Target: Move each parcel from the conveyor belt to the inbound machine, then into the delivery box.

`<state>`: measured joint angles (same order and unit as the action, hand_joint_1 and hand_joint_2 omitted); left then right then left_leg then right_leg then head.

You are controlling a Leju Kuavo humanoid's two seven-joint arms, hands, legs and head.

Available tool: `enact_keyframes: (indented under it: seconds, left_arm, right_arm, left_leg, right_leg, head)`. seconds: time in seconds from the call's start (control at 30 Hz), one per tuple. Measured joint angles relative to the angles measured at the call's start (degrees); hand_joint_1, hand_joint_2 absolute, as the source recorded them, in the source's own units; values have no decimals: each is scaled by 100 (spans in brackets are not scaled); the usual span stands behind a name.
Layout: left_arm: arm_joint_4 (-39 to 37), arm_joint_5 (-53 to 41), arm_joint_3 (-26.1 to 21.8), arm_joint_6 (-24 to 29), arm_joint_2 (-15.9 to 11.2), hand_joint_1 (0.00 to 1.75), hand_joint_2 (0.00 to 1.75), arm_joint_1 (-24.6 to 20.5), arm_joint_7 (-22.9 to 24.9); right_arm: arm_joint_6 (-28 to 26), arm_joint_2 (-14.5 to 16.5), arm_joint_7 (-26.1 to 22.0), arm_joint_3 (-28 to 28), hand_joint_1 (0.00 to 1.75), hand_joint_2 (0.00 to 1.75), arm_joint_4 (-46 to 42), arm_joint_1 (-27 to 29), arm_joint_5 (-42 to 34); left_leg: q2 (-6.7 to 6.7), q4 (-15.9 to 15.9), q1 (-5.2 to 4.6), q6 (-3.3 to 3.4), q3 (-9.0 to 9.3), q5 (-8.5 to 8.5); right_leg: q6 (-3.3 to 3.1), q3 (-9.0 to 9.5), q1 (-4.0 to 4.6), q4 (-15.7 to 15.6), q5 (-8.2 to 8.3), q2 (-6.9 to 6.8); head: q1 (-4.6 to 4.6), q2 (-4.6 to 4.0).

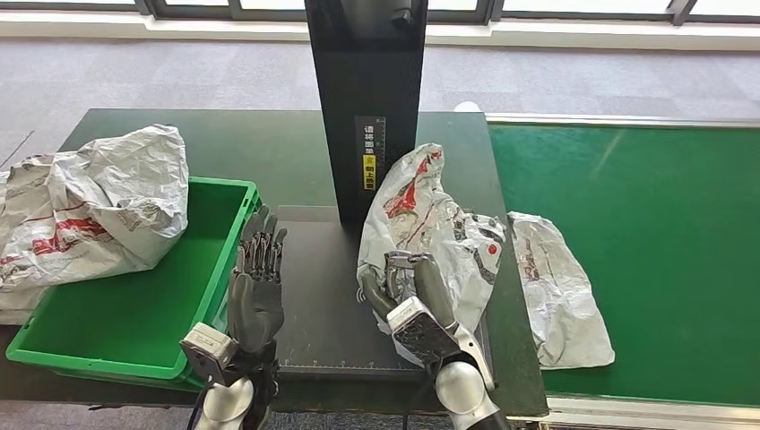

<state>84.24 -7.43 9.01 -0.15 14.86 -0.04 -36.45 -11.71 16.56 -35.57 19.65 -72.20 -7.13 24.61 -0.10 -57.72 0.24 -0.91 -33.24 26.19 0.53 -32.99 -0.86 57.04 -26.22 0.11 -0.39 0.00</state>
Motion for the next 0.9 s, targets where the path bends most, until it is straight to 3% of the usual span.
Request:
enact_keyframes:
  seconds: [0.23, 0.37, 0.9]
  left_arm:
    - [4, 22, 1, 4, 0, 0, 0, 0, 28]
    - [3, 24, 1, 4, 0, 0, 0, 1, 42]
    - [18, -8, 1, 93, -2, 0, 0, 6, -19]
  right_arm:
    - [201, 1, 359, -14, 175, 175, 312, 2, 162]
    - [343, -5, 525, -127, 0, 175, 466, 73, 389]
    - [272, -11, 314, -321, 0, 175, 1224, 102, 846]
  left_leg:
    - [5, 0, 0, 0, 0, 0]
    - [6, 0, 0, 0, -1, 0]
    - [6, 0, 0, -1, -4, 1]
  right_leg:
    - [0, -5, 0, 0, 0, 2]
    - [0, -5, 0, 0, 0, 3]
    - [0, -8, 0, 0, 0, 3]
  head:
    - [0, 0]
    - [0, 0]
    - [0, 0]
